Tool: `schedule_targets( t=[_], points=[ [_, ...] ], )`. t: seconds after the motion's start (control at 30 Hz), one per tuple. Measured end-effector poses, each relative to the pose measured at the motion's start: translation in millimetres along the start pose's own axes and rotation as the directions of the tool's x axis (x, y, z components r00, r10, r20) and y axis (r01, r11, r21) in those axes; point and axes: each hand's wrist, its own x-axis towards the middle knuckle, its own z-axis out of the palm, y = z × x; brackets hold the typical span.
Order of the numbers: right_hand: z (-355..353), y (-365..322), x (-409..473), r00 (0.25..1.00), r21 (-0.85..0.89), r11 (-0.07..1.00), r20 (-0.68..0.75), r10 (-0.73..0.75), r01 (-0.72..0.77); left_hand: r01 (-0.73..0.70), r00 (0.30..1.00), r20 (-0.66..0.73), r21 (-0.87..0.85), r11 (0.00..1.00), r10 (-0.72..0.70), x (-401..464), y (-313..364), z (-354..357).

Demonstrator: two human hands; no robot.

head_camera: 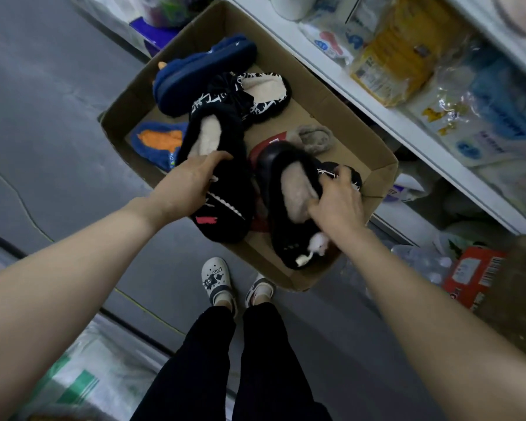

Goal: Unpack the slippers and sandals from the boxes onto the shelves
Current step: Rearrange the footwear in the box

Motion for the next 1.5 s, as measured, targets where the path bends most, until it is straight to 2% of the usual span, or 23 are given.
schedule_targets(
  t=[0.1,0.17,0.27,0.37,0.47,0.53,0.6,0.67,0.73,0.83,0.9,1.0,1.07,1.17,1.27,1.37,1.43,1.5],
  points=[
    [-29.4,13.6,1.1,0.986,0.053,0.986,0.063,0.157,-0.16,-0.115,0.99,0.083,0.063,0.991,0.109,10.4,21.9,-2.8],
    [-39.5,21.8,1.3,0.948,0.015,0.959,0.155,0.278,-0.283,-0.15,0.978,0.165,0.108,0.983,0.131,18.4,37.5,-1.3],
    [-32.5,27.5,-5.1,0.875,-0.049,0.93,0.325,0.359,-0.364,-0.177,0.938,0.32,0.116,0.977,0.132,24.7,56.1,10.8],
    [2.5,32.7,-12.1,0.82,0.144,0.869,0.434,0.375,-0.473,-0.195,0.919,0.368,0.123,0.973,0.138,21.6,60.7,38.6],
    [38.4,43.4,-18.6,0.844,0.425,0.749,0.42,0.335,-0.508,-0.221,0.933,0.32,0.141,0.965,0.167,11.2,55.6,64.8],
    [50.7,46.7,-27.6,0.868,0.535,0.693,0.396,0.3,-0.484,-0.268,0.942,0.249,0.162,0.95,0.224,1.8,50.7,76.2],
    [60.7,50.6,-38.0,0.887,0.607,0.656,0.386,0.252,-0.45,-0.282,0.958,0.112,0.203,0.938,0.264,-7.2,44.9,81.9],
    [74.4,61.2,-43.2,0.904,0.636,0.649,0.363,0.225,-0.417,-0.234,0.969,-0.021,0.248,0.94,0.247,-15.5,42.9,83.0],
    [94.9,79.5,-42.0,0.913,0.633,0.664,0.343,0.22,-0.398,-0.153,0.979,-0.093,0.25,0.956,0.181,-23.4,44.6,84.3],
    [86.8,77.2,-56.9,0.923,0.549,0.753,0.322,0.209,-0.362,-0.023,0.985,-0.166,0.163,0.986,0.05,-35.2,44.2,90.1],
    [89.6,76.2,-63.3,0.953,0.535,0.8,0.267,0.145,-0.272,0.063,0.976,-0.213,0.04,0.997,-0.053,-46.0,41.2,95.0],
    [99.9,78.4,-66.8,0.99,0.562,0.822,0.139,0.017,-0.093,0.194,0.951,-0.211,-0.153,0.969,-0.224,-65.8,39.7,104.6],
    [108.4,80.1,-66.8,0.998,0.592,0.805,0.068,-0.005,-0.036,0.325,0.909,-0.177,-0.269,0.907,-0.378,-78.7,36.7,113.9],
    [115.3,87.3,-65.0,1.0,0.599,0.8,-0.019,0.009,0.004,0.482,0.835,-0.039,-0.429,0.764,-0.549,-86.8,37.5,121.4],
    [116.5,89.3,-64.9,0.999,0.554,0.831,-0.045,-0.021,0.043,0.518,0.79,0.091,-0.627,0.582,-0.606,-86.2,44.0,125.5],
    [120.2,85.1,-62.3,0.987,0.46,0.874,-0.044,-0.157,0.159,0.561,0.731,0.296,-0.774,0.295,-0.615,-82.6,45.6,128.5],
    [120.2,82.5,-56.9,0.975,0.432,0.877,-0.027,-0.22,0.21,0.592,0.7,0.375,-0.78,0.202,-0.607,-78.4,45.0,127.4],
    [114.2,79.5,-52.7,0.971,0.436,0.877,0.028,-0.237,0.201,0.597,0.69,0.392,-0.784,0.172,-0.608,-74.5,44.3,123.1]
  ],
)
